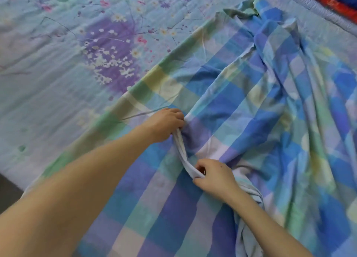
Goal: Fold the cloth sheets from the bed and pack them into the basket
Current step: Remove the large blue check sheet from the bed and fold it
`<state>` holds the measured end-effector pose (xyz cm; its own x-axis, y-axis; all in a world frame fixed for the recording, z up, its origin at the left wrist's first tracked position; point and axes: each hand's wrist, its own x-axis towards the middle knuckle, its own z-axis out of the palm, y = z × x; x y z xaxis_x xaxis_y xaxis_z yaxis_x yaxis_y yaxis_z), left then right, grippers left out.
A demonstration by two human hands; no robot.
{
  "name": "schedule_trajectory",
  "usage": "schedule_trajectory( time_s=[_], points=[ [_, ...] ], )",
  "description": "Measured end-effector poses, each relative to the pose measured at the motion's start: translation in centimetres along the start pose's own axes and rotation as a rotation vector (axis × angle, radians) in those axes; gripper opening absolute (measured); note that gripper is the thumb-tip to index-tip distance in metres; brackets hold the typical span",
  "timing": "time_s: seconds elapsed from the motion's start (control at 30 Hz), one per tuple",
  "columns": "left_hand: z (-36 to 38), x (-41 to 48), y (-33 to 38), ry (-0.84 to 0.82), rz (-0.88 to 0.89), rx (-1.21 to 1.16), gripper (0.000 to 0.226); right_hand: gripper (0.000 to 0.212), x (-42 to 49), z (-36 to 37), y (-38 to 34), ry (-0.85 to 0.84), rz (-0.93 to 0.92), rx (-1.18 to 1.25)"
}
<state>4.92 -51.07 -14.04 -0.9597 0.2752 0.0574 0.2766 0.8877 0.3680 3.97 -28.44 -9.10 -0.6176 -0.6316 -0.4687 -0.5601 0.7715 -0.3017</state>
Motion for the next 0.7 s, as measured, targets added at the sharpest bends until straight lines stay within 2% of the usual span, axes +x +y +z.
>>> schedule_trajectory(
  time_s=[0.07,0.13,0.2,0.27,0.33,0.4,0.47,0.57,0.63,0.7],
  points=[
    [-1.0,-0.2,0.5,0.014,-0.006,-0.074,0.018,0.023,-1.0,-0.6,0.9,-0.033,-0.023,0.030],
    [-2.7,-0.7,1.5,0.166,-0.148,-0.214,0.022,0.024,-2.2,-1.5,1.6,-0.012,-0.020,0.015],
    [-5.5,-1.3,2.7,0.417,-0.380,-0.437,0.022,0.027,-3.8,-3.1,2.1,0.108,0.005,-0.055],
    [-8.1,-1.9,3.7,0.579,-0.546,-0.575,0.015,0.030,-5.5,-4.9,2.5,0.294,0.062,0.004],
    [-10.1,-2.6,4.3,0.634,-0.628,-0.709,0.010,0.030,-7.2,-6.5,3.3,0.458,0.119,0.177],
    [-12.0,-3.5,4.6,0.576,-0.638,-0.822,0.017,0.033,-8.6,-7.5,3.7,0.532,0.115,0.324],
    [-13.9,-4.7,4.7,0.400,-0.578,-0.765,0.024,0.036,-9.4,-7.4,3.5,0.554,0.097,0.399],
    [-16.3,-7.0,4.1,0.189,-0.515,-0.631,0.022,0.045,-10.2,-6.4,2.2,0.607,0.110,0.426],
    [-17.4,-8.4,4.1,0.225,-0.453,-0.416,0.038,0.047,-11.3,-5.6,0.8,0.681,0.084,0.365],
    [-18.4,-9.3,4.5,0.404,-0.327,-0.172,0.036,0.033,-12.4,-4.6,-0.8,0.794,-0.030,0.243]
  ],
)
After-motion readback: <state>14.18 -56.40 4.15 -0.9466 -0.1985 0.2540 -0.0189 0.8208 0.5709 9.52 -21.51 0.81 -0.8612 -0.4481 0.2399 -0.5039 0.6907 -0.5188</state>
